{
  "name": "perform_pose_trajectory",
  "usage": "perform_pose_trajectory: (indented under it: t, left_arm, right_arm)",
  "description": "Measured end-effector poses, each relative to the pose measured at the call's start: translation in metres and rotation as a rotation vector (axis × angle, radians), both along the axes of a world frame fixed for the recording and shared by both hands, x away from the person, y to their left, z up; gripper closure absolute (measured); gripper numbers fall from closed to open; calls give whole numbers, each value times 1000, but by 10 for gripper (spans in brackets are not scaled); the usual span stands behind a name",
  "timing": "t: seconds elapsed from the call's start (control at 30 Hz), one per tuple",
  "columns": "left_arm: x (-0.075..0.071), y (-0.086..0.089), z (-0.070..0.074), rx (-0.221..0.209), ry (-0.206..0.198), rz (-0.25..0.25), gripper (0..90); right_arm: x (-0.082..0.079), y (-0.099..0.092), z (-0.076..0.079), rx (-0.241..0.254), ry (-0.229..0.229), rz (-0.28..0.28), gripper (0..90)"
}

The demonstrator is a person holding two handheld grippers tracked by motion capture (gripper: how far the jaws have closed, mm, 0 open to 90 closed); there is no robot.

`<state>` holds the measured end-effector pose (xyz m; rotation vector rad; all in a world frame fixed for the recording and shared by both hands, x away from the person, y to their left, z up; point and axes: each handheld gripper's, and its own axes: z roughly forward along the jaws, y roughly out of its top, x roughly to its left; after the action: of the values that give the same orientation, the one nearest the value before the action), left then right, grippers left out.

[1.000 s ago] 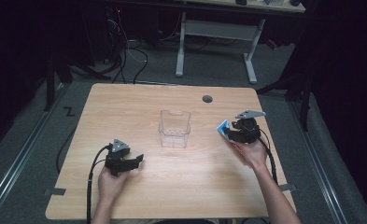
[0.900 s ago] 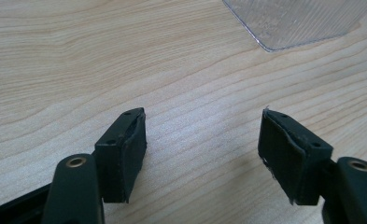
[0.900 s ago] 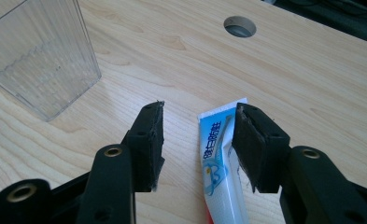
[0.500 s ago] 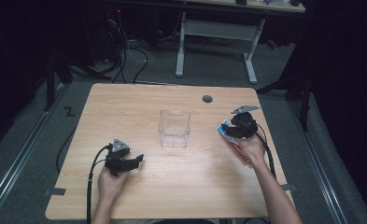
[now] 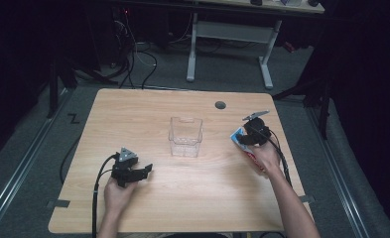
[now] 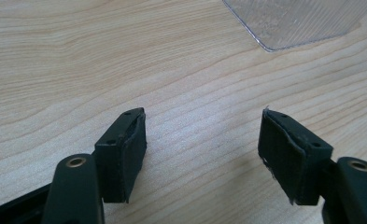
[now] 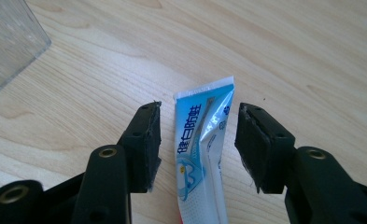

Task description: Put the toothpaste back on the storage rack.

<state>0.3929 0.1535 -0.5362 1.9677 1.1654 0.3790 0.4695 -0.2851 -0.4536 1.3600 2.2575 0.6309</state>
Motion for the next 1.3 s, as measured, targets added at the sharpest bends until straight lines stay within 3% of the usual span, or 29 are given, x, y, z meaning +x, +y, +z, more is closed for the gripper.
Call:
perform_pose_trajectory:
  t: [0.27,0.9,1.3]
  left_arm:
    - [0,0,0,1,0,-1,329]
    - [0,0,0,1,1,-2,329]
    - [0,0,0,0,1,1,329]
  right_arm:
    - [8,1,-12,-36,78,-11,498]
    - [18,4,-31,-100,175,-28,528]
    - [26,-2,-38,-72,257,-45,526]
